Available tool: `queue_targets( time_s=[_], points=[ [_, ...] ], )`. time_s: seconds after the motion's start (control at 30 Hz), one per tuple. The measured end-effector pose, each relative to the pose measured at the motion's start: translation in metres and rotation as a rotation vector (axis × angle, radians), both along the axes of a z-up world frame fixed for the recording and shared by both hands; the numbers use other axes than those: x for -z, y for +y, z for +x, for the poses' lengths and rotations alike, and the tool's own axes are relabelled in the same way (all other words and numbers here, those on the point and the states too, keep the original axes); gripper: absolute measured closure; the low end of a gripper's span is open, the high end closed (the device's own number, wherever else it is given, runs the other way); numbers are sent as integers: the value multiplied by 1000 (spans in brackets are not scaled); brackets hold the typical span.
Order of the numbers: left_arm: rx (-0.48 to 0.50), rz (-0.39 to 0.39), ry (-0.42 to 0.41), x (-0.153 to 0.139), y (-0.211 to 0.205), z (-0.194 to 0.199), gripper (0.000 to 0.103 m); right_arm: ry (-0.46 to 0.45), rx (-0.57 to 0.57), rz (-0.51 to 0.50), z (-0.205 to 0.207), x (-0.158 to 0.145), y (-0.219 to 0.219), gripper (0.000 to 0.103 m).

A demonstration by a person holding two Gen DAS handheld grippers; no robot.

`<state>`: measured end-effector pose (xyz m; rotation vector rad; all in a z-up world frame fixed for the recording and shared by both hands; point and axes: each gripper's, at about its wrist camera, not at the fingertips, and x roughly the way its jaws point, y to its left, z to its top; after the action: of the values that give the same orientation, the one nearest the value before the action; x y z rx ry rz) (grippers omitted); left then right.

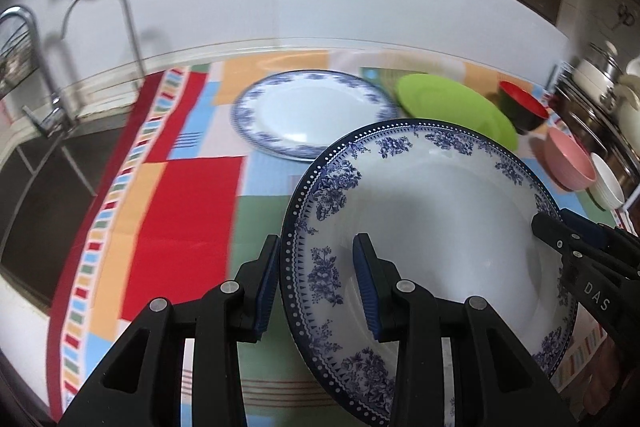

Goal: Organize plates and bowls
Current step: 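Lift the large plate with both grippers and carry it toward the smaller blue-and-white plate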

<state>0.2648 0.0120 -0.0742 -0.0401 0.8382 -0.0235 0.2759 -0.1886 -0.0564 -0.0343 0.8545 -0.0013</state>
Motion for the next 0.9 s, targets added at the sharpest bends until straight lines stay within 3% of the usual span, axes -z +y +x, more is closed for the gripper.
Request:
queue_targets(
  time_s=[0.43, 0.9],
  points=[
    [-110, 9, 56, 15, 72, -14, 66, 58, -116, 17, 10, 18, 75, 67],
    [-119, 7, 123, 36, 94, -20, 66, 137, -136, 16, 7, 42, 103, 67]
  ],
)
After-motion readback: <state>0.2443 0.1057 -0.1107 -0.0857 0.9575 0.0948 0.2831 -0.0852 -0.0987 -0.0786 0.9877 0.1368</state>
